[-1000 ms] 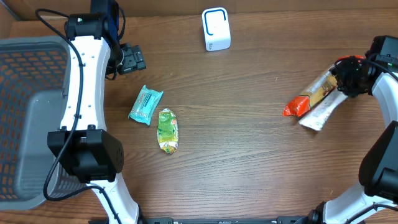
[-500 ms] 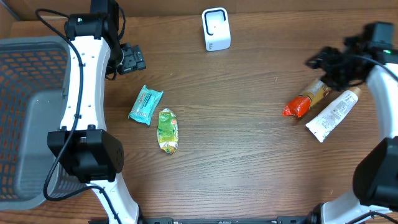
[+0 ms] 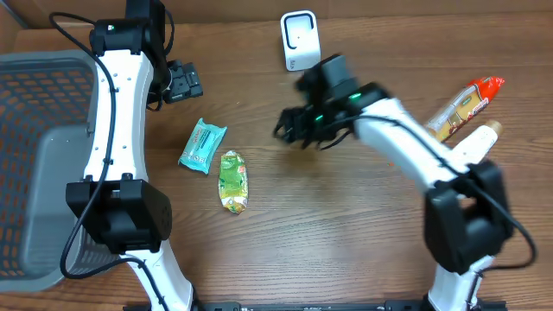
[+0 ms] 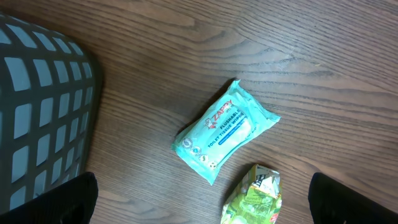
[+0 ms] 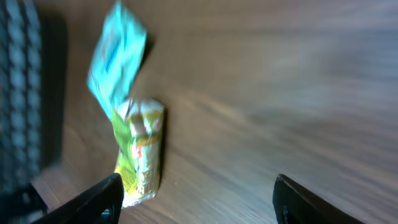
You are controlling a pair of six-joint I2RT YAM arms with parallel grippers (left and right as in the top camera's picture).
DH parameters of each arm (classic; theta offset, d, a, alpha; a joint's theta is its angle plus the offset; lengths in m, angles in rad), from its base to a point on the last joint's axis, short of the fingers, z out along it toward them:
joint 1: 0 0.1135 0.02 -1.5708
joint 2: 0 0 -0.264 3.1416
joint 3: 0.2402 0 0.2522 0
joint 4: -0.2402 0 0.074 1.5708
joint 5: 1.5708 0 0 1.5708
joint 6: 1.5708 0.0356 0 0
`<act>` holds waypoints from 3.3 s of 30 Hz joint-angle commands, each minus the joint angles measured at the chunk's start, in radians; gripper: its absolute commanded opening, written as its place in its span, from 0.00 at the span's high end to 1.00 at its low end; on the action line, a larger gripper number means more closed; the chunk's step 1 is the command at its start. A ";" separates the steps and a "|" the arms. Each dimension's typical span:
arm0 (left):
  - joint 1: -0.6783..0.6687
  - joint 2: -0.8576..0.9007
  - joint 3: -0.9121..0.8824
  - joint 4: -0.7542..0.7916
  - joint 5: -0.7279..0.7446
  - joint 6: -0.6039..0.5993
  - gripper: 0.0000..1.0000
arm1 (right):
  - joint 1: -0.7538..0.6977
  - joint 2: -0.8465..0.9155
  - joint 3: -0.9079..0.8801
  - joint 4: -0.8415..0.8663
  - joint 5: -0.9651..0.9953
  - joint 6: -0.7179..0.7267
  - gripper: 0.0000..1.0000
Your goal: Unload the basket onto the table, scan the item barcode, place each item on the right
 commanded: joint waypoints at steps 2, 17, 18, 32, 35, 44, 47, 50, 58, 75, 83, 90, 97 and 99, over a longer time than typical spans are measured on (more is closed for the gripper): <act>0.000 0.010 -0.003 -0.002 -0.009 0.018 0.00 | 0.111 0.068 0.018 0.034 0.010 -0.012 0.22; 0.000 0.010 -0.003 -0.002 -0.009 0.018 0.00 | 0.268 0.176 0.017 0.073 0.219 -0.011 0.36; 0.000 0.010 -0.003 -0.002 -0.009 0.018 0.01 | 0.266 0.176 0.017 0.071 0.214 -0.011 0.41; 0.000 0.010 -0.003 -0.002 -0.009 0.018 0.01 | 0.270 0.208 0.017 0.095 -0.005 -0.269 0.50; 0.000 0.010 -0.003 -0.002 -0.009 0.019 0.00 | 0.270 0.230 0.018 0.105 -0.018 -0.285 0.50; 0.000 0.010 -0.003 -0.002 -0.009 0.018 0.00 | 0.240 0.202 0.074 0.014 -0.033 -0.300 0.96; 0.000 0.010 -0.003 -0.002 -0.009 0.018 0.01 | 0.193 0.166 0.127 -0.111 -0.034 -0.355 0.96; 0.000 0.010 -0.003 -0.002 -0.009 0.018 0.00 | 0.145 0.125 0.166 -0.249 -0.053 -0.529 0.96; 0.000 0.010 -0.003 -0.002 -0.009 0.018 0.01 | 0.006 0.055 0.204 -0.407 -0.008 -0.632 0.96; 0.000 0.010 -0.003 -0.002 -0.009 0.018 0.00 | 0.234 0.126 0.186 -0.372 0.681 -0.306 0.77; 0.000 0.010 -0.003 -0.002 -0.009 0.018 0.00 | 0.322 0.174 0.199 -0.367 0.625 -0.273 0.38; 0.000 0.010 -0.003 -0.002 -0.009 0.018 0.00 | 0.187 0.056 0.294 -0.373 0.487 -0.201 0.37; 0.000 0.010 -0.003 -0.002 -0.009 0.018 0.00 | -0.026 -0.037 0.298 -0.425 0.252 -0.209 0.16; 0.000 0.010 -0.003 -0.002 -0.009 0.018 0.00 | -0.111 -0.022 0.235 -0.428 0.122 -0.227 0.16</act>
